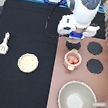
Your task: Take the lid off the pot, put the pot on the plate, and use the tool to push the pot to the front of the table.
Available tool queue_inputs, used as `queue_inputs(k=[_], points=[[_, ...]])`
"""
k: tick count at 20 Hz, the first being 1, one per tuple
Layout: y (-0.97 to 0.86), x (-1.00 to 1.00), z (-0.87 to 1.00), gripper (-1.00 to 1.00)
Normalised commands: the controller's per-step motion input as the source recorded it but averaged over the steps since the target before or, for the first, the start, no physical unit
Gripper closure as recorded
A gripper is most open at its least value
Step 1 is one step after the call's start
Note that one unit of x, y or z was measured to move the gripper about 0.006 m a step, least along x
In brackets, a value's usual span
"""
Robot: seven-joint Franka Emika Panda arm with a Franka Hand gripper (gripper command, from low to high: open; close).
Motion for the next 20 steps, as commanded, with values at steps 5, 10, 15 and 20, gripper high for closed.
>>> queue_inputs(k=[5, 10, 15, 20], points=[[0.11, -0.08, -0.52, 1.00], [0.23, 0.00, -0.43, 1.00], [0.27, -0.04, 0.09, -1.00], [0.01, -0.18, 0.59, -1.00]])
